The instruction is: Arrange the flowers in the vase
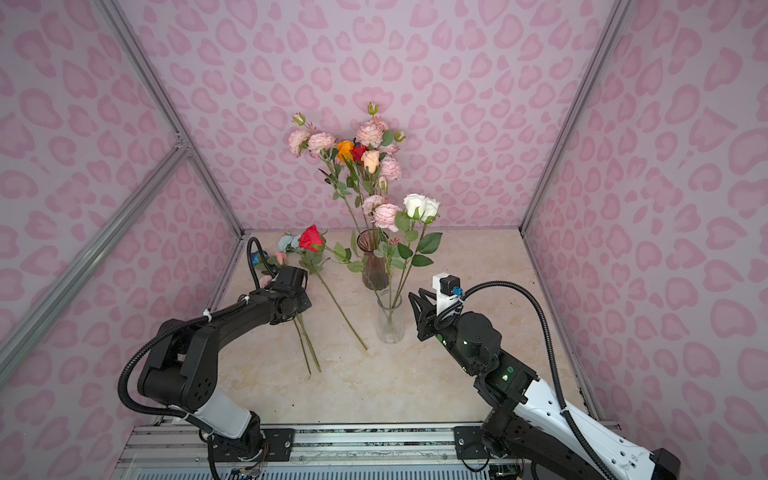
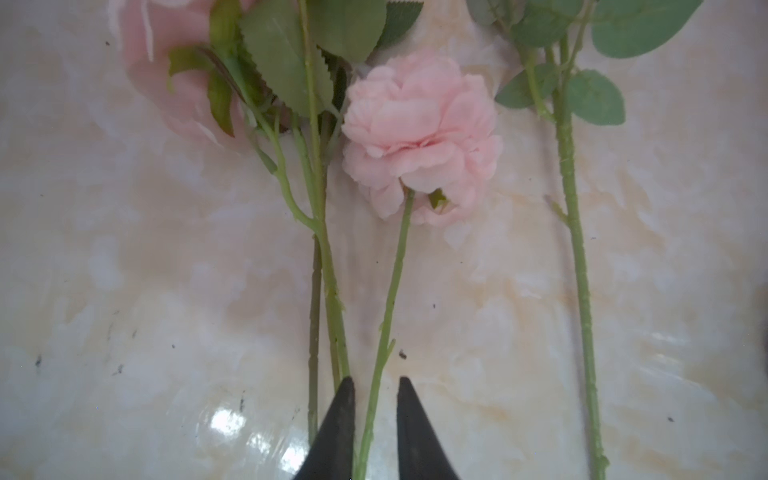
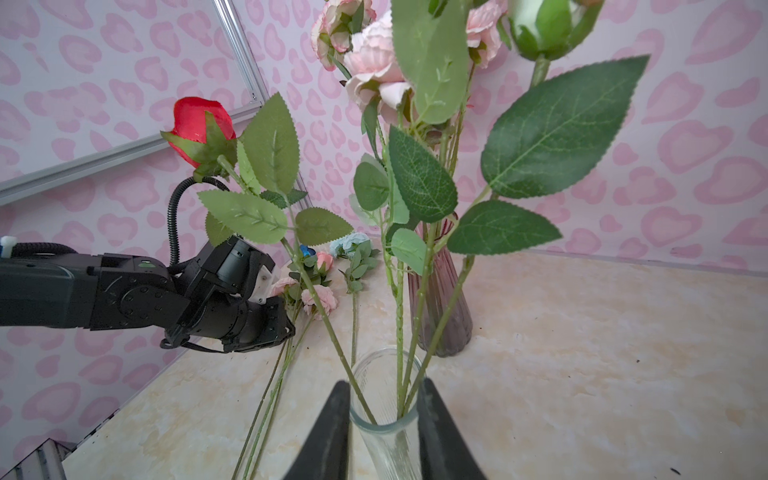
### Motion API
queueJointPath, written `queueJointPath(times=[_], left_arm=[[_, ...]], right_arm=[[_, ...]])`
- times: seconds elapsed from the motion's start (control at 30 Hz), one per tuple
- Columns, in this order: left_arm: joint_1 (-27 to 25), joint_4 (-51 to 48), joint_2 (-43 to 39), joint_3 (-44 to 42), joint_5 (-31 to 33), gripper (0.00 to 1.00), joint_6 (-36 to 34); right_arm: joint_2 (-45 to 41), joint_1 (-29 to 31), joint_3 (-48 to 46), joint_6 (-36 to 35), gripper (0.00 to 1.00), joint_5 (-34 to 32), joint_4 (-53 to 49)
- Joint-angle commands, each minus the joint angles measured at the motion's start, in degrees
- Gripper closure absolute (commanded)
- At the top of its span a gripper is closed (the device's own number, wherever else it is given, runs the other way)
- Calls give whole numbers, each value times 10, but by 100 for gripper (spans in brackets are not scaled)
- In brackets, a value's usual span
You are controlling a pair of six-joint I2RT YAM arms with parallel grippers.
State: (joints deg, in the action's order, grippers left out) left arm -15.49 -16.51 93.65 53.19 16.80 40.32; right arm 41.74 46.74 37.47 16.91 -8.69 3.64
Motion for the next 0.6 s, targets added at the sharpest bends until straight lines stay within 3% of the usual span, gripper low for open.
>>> queueJointPath(times=[0.0, 0.43, 0.57], left_arm=[[-2, 1, 6, -9, -10, 77, 6], [-10, 38, 33, -30, -48, 77, -13], [-11, 41, 28, -30, -47, 88, -24]], right_arm=[[4, -4, -6, 4, 68, 10, 17], [8, -7, -6, 8, 65, 14, 22], [8, -7, -3, 8, 65, 16, 19]])
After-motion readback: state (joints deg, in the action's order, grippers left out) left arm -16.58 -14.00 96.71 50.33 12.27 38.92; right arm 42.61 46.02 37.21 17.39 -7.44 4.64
